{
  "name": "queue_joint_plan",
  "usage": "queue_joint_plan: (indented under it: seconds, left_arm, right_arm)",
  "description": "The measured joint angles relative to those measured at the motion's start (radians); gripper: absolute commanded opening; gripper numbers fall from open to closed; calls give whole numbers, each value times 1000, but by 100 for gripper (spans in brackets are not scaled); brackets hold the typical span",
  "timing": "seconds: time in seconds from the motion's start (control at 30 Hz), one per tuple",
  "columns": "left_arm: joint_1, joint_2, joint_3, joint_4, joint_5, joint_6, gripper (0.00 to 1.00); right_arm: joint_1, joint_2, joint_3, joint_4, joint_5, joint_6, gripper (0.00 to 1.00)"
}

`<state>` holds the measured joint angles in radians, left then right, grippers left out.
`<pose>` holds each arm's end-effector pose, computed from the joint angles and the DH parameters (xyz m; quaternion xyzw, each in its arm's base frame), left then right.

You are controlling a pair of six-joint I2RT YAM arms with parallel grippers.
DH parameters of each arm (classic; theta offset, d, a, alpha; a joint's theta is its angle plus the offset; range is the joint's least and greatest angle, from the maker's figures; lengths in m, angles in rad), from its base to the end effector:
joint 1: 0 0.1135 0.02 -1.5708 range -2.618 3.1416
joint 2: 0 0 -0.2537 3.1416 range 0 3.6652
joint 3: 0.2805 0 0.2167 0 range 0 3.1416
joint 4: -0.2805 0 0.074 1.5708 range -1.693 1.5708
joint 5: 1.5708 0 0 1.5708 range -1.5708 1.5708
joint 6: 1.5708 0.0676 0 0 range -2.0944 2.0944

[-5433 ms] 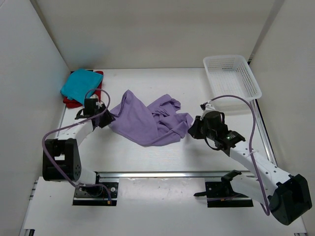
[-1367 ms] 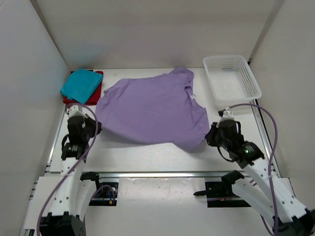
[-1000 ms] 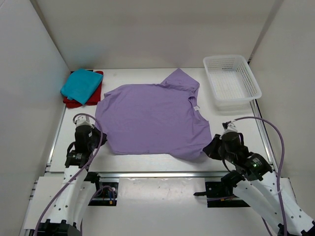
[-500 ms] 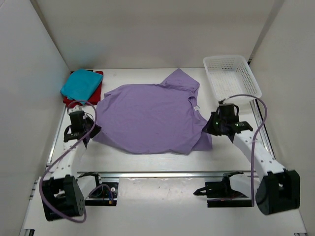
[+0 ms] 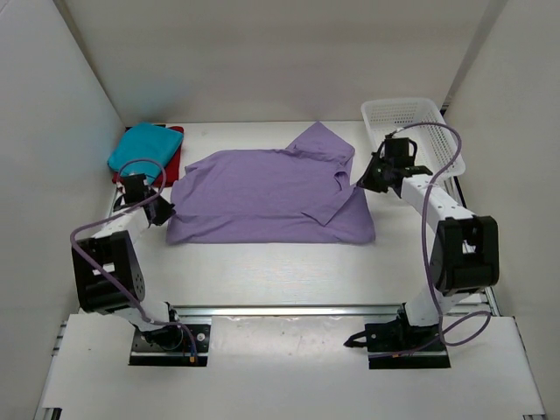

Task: Fold and stack the t-shirts
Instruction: Fold the flattened tshirt in 1/3 of the way

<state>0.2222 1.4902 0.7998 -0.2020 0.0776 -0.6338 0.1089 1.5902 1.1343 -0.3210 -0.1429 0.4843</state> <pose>0.2812 0.0581 0.1699 -0.3794 0.8627 -0.1038 0.3180 0.3357 0.0464 0.2305 0.1445 0.9089 0.1757 0.3495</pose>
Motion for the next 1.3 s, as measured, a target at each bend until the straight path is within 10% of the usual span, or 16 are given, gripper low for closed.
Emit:
queue_joint_plan:
  seconds: [0.07, 0.2, 0.37, 0.57, 0.97, 1.17, 1.3]
  left_arm:
    - [4, 35, 16, 4, 12, 0, 29]
    - [34, 36, 13, 3, 41, -3, 67]
    - [73, -89, -52, -1, 45, -1, 65]
    - [30, -404, -279, 15, 72, 10, 60]
    - [27, -377, -446, 81, 89, -30, 59]
    - [32, -301, -420, 151, 76, -51, 54]
    - [43, -182, -359, 192, 78, -65, 31]
  right_arm:
    - [0, 48, 37, 1, -2, -7, 2]
    - [3, 105, 77, 10, -8, -10, 40]
    - [28, 73, 62, 23, 23, -18, 55]
    - [67, -341, -334, 141, 72, 31, 7]
    - [-85, -647, -816, 182, 51, 134, 51]
    - [-93, -552, -815, 297, 24, 142, 38]
    - [-97, -467, -812, 356, 19, 154, 18]
